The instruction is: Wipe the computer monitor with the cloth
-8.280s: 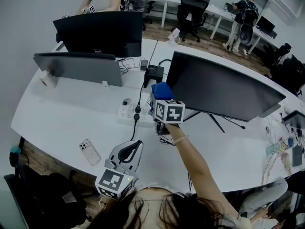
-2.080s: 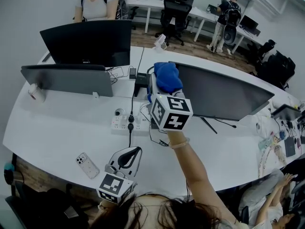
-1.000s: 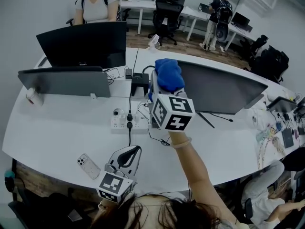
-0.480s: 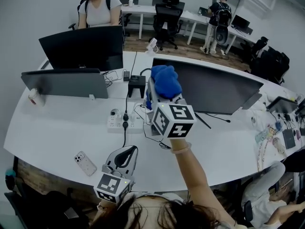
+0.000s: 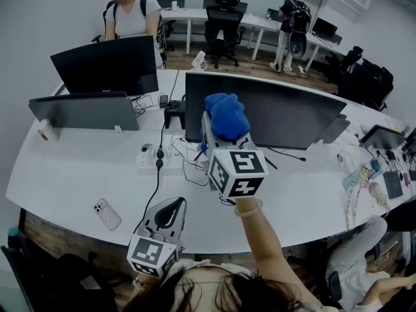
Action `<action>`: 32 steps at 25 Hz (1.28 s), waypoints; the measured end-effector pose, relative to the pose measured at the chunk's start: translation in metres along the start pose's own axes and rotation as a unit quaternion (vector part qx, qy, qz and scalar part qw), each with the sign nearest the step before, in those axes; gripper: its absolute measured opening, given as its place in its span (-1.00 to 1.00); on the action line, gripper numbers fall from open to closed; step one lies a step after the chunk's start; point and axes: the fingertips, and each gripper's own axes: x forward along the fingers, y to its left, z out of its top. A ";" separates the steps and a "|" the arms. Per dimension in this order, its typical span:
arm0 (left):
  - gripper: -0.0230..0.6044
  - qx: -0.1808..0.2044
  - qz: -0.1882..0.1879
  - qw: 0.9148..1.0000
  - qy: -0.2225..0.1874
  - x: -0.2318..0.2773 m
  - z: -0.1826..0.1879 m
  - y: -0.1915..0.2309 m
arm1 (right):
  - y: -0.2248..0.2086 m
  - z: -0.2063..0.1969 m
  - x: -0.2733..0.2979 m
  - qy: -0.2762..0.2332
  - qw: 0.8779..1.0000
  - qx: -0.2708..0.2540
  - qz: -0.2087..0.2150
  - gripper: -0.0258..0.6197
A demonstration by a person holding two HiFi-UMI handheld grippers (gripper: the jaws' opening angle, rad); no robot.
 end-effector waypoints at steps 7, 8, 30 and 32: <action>-0.90 0.008 0.009 1.000 -0.004 -0.009 -0.003 -0.026 | -0.015 -0.006 -0.040 0.000 1.000 0.013 -0.018 -0.61; -0.90 0.009 0.011 1.000 -0.005 -0.010 -0.003 -0.029 | -0.018 -0.006 -0.046 -0.002 1.000 0.014 -0.022 -0.61; -0.90 0.028 0.019 0.999 -0.021 -0.039 -0.021 -0.114 | -0.068 -0.021 -0.190 -0.014 0.996 0.021 -0.090 -0.61; -0.90 0.028 0.020 0.999 -0.021 -0.046 -0.023 -0.123 | -0.070 -0.023 -0.205 -0.014 0.995 0.023 -0.097 -0.61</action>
